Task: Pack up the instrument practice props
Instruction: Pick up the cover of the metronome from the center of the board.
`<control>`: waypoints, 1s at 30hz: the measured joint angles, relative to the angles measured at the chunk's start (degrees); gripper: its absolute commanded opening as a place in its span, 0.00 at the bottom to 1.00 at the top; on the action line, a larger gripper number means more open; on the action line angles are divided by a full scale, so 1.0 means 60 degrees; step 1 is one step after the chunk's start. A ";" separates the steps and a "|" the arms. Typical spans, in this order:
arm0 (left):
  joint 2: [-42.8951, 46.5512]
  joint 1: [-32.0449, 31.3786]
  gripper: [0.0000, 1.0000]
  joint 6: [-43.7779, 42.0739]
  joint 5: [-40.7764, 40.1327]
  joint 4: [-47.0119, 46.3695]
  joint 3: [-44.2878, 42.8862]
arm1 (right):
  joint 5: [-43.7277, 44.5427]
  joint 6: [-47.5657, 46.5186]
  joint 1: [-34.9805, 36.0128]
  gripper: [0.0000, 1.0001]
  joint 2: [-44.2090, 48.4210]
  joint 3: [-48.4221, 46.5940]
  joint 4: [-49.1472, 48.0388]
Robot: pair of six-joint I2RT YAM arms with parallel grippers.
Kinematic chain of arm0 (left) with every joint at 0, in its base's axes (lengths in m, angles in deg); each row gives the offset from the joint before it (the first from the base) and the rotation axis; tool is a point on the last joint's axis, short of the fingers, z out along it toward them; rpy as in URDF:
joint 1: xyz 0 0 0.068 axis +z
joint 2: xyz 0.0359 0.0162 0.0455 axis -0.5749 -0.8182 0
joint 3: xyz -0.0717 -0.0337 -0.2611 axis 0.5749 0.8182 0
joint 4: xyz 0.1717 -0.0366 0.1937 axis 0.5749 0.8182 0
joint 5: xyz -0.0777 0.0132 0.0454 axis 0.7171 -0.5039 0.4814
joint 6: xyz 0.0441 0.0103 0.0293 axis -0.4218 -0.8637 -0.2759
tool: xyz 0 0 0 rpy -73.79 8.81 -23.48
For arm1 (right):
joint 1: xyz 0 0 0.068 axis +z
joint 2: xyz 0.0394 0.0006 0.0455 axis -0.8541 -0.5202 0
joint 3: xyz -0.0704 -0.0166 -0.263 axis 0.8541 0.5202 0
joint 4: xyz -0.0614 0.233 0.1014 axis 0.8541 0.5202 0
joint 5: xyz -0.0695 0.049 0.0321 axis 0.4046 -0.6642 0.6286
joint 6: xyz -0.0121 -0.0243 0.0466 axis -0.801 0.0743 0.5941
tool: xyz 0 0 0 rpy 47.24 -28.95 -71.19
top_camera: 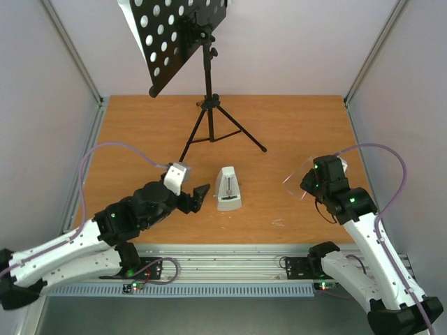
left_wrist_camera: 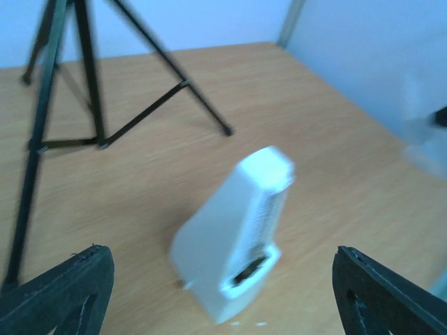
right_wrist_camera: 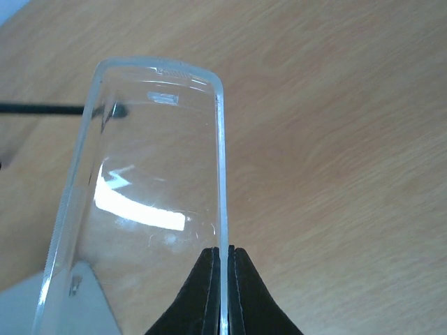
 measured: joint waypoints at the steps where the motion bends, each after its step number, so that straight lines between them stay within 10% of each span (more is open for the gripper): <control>1: -0.0233 -0.0452 0.86 0.0106 -0.0226 0.0146 -0.0426 | 0.0087 0.0135 0.0397 0.01 0.0055 -0.0015 0.0146; 11: -0.4124 -0.4073 0.86 0.0579 -0.2142 0.0739 -0.4007 | 0.0710 0.1242 0.2980 0.01 0.0357 -0.0131 0.1086; 30: -0.8109 -0.4197 0.67 0.0838 -0.2605 0.1443 -0.6816 | 0.1166 0.2044 0.3985 0.02 0.0277 -0.0215 0.1246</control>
